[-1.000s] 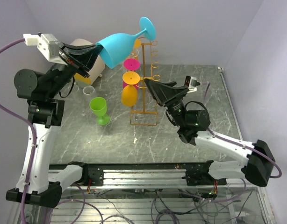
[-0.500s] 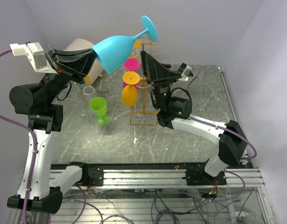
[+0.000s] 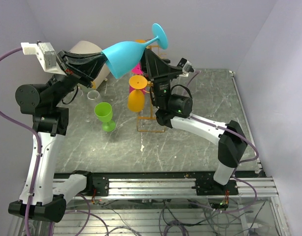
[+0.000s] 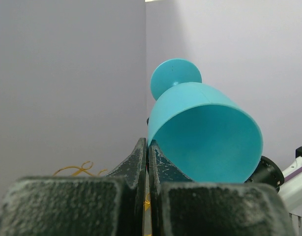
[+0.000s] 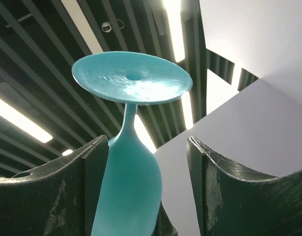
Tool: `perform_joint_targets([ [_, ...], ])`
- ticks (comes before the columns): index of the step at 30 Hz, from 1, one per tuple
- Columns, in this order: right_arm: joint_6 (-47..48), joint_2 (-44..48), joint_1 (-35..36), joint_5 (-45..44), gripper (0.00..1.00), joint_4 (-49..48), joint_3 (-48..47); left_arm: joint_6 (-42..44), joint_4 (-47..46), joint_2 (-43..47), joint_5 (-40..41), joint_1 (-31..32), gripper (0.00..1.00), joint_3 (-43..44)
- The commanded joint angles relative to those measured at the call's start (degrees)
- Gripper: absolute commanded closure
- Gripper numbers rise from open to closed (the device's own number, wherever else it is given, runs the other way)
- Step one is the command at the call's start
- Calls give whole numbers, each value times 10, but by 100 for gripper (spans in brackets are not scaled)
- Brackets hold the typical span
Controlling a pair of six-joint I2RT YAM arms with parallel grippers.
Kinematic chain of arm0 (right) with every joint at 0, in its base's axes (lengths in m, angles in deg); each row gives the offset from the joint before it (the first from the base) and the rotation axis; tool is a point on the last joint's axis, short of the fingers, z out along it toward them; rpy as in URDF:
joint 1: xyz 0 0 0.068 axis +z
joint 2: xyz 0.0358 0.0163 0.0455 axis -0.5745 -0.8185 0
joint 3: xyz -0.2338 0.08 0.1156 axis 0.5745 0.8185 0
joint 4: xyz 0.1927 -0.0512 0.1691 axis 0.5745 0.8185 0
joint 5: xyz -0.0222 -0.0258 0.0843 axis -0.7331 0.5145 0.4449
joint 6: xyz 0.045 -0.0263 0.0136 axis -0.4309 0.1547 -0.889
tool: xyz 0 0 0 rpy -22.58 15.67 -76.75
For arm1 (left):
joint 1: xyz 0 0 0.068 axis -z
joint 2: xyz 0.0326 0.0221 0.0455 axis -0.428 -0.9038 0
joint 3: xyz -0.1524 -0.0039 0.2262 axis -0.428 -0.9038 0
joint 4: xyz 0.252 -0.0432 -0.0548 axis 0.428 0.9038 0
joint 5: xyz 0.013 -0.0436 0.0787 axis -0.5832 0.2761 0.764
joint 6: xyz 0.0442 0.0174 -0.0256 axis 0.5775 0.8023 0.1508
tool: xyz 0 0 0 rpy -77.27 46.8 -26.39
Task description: Place the wine glass upside down on the wine glass rack
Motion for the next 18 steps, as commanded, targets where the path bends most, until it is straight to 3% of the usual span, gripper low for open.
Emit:
perform_joint_targets([
  [1,-23,-15,0,5,37,-22,-39,11,-10,1,-11,-3,93,-9],
  [6,-36,-27,-1,-3,39,-33,-58,24,2,1,-14,-2,93,-15],
  [12,-58,-42,0,0,53,-29,-74,23,-12,1,-8,-2,93,-25],
  [18,-68,-46,0,-13,59,-45,-62,22,-29,4,-1,-2,93,-30],
])
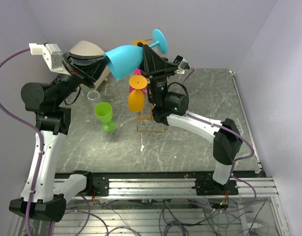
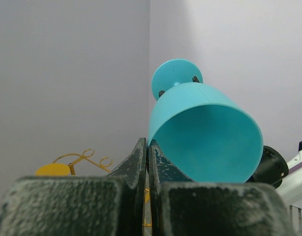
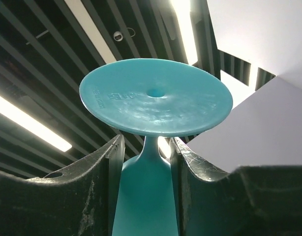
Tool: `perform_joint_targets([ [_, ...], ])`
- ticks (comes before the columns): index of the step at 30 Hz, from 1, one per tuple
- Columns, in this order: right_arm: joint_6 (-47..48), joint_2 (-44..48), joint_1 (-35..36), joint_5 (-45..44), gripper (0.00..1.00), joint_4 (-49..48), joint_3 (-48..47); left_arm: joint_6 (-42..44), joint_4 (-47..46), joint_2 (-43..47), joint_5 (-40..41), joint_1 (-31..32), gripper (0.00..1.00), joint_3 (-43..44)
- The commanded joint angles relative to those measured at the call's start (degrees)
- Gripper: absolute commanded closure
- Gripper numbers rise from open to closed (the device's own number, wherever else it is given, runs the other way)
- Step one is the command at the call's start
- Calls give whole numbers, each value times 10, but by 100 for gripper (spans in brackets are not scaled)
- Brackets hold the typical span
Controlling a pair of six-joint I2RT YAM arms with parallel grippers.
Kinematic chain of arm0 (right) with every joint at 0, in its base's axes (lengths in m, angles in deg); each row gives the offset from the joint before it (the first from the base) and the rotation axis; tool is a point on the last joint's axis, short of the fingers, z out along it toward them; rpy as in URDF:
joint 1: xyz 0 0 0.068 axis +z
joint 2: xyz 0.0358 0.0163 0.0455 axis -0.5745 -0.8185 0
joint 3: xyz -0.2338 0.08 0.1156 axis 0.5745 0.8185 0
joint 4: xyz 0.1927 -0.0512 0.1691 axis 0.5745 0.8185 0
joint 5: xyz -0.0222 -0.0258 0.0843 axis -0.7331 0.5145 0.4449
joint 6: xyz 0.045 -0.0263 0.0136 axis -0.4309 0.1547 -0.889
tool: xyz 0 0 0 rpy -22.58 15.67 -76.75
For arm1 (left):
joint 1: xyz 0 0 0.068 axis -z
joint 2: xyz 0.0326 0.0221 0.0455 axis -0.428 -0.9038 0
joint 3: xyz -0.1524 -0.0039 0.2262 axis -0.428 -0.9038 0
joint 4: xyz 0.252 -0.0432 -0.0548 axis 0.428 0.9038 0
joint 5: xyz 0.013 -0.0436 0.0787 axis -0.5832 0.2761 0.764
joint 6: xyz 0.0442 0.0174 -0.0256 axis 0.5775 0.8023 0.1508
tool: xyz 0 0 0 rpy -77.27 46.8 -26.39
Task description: Place the wine glass upside down on the wine glass rack
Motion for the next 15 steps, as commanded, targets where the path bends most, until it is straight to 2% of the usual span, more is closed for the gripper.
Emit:
perform_joint_targets([
  [1,-16,-4,1,-13,60,-46,0,7,-34,7,7,-3,93,-4],
  [4,-19,-1,0,-26,65,-56,9,8,-38,10,12,-3,93,-9],
  [8,-27,0,0,-33,82,-55,10,7,-51,14,19,-3,93,-22],
  [11,-35,-3,0,-28,100,-50,3,6,-55,16,23,-3,93,-28],
  [15,-45,-7,1,-27,100,-42,-4,9,-45,17,29,-4,93,-29],
])
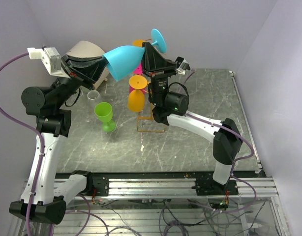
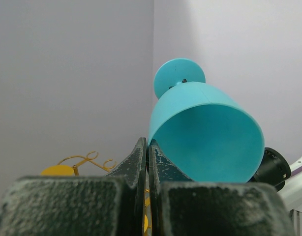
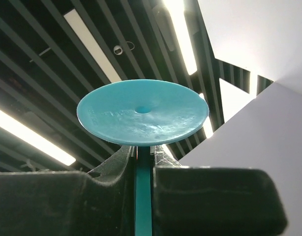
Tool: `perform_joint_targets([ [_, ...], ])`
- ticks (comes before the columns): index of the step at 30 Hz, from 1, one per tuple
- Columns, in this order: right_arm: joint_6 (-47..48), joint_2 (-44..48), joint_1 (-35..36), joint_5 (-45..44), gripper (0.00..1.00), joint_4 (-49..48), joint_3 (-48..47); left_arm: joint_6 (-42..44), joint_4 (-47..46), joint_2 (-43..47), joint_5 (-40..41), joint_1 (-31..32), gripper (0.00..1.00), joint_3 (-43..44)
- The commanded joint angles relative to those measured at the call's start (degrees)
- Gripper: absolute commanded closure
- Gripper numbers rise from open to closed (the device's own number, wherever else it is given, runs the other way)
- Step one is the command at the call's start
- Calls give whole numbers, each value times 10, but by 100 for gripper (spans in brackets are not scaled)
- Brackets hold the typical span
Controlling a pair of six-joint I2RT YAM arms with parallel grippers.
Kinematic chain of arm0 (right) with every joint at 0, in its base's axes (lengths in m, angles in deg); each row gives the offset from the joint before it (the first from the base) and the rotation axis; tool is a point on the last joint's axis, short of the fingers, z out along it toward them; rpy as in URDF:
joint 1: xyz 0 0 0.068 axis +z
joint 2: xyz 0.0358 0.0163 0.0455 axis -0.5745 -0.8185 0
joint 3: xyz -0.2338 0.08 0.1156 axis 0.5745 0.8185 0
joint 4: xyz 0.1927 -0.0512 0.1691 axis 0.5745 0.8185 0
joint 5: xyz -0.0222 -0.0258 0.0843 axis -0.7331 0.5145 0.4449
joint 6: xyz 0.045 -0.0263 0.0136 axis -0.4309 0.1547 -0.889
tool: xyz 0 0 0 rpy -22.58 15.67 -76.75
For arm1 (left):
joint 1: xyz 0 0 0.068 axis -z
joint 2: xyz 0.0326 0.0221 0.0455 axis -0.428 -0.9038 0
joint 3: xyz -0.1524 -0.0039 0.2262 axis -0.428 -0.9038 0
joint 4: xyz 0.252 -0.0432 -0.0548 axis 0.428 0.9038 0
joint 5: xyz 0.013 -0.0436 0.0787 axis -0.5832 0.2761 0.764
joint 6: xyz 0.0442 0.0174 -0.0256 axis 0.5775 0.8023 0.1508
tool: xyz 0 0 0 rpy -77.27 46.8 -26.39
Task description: Place the wine glass upside down on the wine glass rack
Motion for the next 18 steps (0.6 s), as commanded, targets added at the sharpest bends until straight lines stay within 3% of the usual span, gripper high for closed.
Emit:
perform_joint_targets([
  [1,-17,-4,6,7,100,-36,-8,11,-15,5,20,-4,93,-3],
  [14,-46,-19,15,16,100,-6,-33,21,1,3,37,-4,93,-6],
  [15,-39,-15,15,14,100,-7,-27,19,0,4,33,-4,90,-7],
  [16,-33,-7,13,8,100,-7,-14,20,4,5,30,-4,80,-6],
  [18,-22,26,-2,8,100,9,13,35,28,9,30,-4,52,1],
])
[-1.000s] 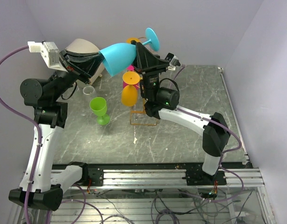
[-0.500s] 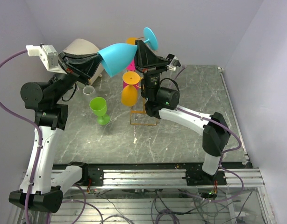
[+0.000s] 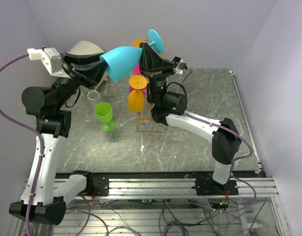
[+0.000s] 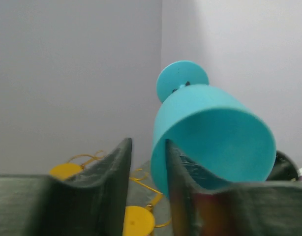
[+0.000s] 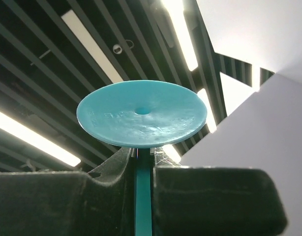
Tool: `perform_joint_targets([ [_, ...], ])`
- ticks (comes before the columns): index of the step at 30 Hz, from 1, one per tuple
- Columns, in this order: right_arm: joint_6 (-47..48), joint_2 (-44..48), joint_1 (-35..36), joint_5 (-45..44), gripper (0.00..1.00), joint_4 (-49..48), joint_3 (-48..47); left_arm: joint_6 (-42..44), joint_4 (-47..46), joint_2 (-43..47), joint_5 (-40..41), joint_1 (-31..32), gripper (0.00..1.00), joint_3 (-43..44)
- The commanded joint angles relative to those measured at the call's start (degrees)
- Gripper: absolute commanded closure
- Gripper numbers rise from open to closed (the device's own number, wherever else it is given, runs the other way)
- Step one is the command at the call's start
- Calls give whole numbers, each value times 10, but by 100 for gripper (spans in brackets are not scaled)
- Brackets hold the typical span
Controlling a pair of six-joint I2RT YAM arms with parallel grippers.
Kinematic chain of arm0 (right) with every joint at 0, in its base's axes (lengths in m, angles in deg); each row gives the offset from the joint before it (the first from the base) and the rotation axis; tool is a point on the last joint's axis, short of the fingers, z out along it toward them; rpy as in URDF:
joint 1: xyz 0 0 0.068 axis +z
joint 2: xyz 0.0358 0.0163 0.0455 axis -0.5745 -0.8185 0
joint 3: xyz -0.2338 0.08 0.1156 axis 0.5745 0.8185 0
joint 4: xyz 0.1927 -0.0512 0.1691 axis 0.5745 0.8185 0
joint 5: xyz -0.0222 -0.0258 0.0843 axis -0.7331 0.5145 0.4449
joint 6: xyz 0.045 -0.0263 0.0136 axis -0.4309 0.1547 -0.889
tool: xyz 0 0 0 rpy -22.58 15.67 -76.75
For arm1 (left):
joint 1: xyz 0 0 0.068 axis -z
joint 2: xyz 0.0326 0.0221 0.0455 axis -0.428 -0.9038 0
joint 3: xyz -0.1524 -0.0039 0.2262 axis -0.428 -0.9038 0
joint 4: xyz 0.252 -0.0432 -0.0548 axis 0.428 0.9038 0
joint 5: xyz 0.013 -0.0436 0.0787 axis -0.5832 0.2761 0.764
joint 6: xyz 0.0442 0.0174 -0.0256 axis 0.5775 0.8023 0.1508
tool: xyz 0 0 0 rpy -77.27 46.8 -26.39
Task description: Place the wine glass upside down on the wine glass rack
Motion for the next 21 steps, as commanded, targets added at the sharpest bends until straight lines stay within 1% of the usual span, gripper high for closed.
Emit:
perform_joint_targets([
  [1,7,53,-16,20,100,27,35,34,37,6,13,-3,43,7],
  [3,24,90,-40,49,100,82,53,75,106,13,20,-3,29,33],
  [4,34,107,-53,59,100,123,57,101,145,15,26,-3,24,48],
  [7,79,160,-79,95,100,239,46,182,271,17,58,-3,11,105],
  [9,127,187,-94,121,100,320,25,217,355,14,77,-3,3,145],
  [10,150,199,-102,131,100,358,15,228,403,9,78,-3,2,168],
  [13,232,228,-126,155,100,497,-32,287,549,-15,49,-3,1,244],
  [15,301,249,-137,153,100,566,-47,332,671,-34,62,-3,1,292],
  [18,407,284,-150,146,100,647,-53,375,776,-57,146,-3,1,340],
  [21,506,324,-155,131,100,711,-45,403,816,-63,229,-3,0,341],
])
